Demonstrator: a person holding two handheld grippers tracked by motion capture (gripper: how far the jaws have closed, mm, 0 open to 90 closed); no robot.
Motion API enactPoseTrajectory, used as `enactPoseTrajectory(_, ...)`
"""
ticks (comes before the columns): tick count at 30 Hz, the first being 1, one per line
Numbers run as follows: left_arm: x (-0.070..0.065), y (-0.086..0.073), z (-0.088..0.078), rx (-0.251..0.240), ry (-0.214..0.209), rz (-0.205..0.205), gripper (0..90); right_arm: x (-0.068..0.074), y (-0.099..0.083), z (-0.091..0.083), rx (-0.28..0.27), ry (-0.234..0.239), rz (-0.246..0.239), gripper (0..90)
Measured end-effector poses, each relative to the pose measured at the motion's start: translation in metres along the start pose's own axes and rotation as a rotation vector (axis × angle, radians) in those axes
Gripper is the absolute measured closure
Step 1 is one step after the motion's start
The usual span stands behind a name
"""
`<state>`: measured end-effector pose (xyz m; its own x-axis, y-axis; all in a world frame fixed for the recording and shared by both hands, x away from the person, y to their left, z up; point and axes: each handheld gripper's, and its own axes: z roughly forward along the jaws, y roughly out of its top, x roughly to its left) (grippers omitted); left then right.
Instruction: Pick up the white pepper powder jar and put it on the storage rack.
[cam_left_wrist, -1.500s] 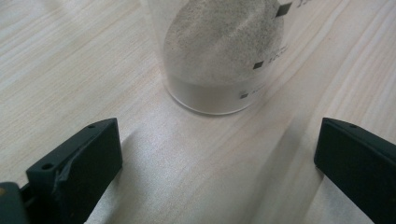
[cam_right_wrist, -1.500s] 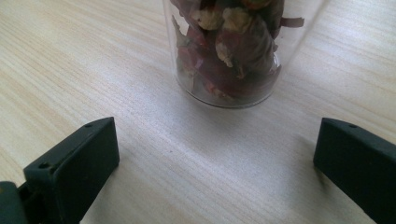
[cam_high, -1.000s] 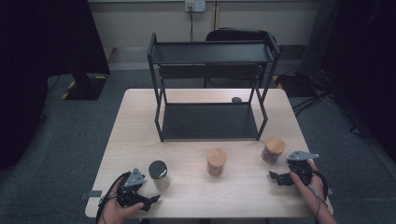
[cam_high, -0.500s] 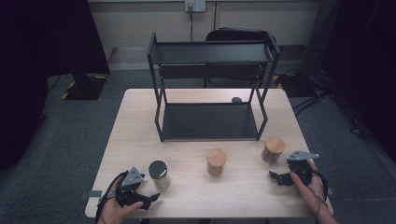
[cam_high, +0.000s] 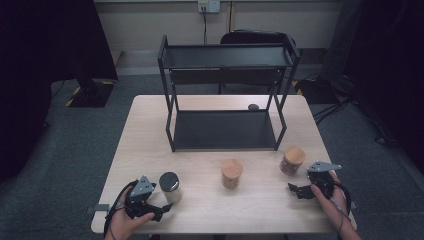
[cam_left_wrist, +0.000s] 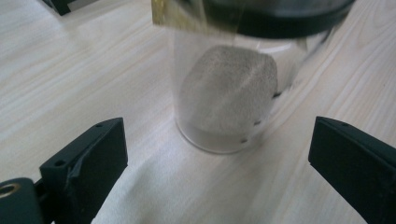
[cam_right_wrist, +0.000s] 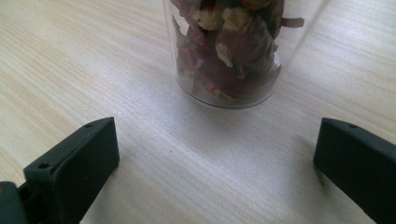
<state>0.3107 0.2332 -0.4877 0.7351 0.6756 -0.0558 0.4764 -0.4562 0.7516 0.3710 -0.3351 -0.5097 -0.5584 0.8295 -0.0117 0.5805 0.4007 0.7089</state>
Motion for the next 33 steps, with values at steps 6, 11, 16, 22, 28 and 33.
enactPoseTrajectory(6, 0.001, 0.004, 0.001, -0.005, -0.002, -0.004, 4.2, 0.000, 0.000, 0.000, 0.000, 0.000, 0.000, 0.0)
enactPoseTrajectory(11, 0.002, 0.005, 0.004, -0.012, -0.008, -0.005, 4.2, 0.000, 0.000, 0.000, 0.000, 0.002, -0.002, 0.0)
enactPoseTrajectory(16, 0.001, 0.008, 0.007, -0.020, -0.012, -0.007, 4.1, 0.000, 0.000, 0.000, 0.000, 0.003, -0.003, 0.0)
enactPoseTrajectory(22, 0.001, 0.011, 0.011, -0.027, -0.021, -0.008, 4.1, 0.000, 0.000, 0.000, 0.000, 0.004, -0.004, 0.0)
enactPoseTrajectory(28, 0.000, 0.013, 0.015, -0.030, -0.025, -0.010, 4.1, -0.001, 0.000, 0.000, 0.000, 0.005, -0.005, 0.0)
enactPoseTrajectory(33, 0.000, 0.014, 0.017, -0.027, -0.023, -0.009, 4.2, -0.001, 0.000, 0.000, 0.000, 0.006, -0.005, 0.0)
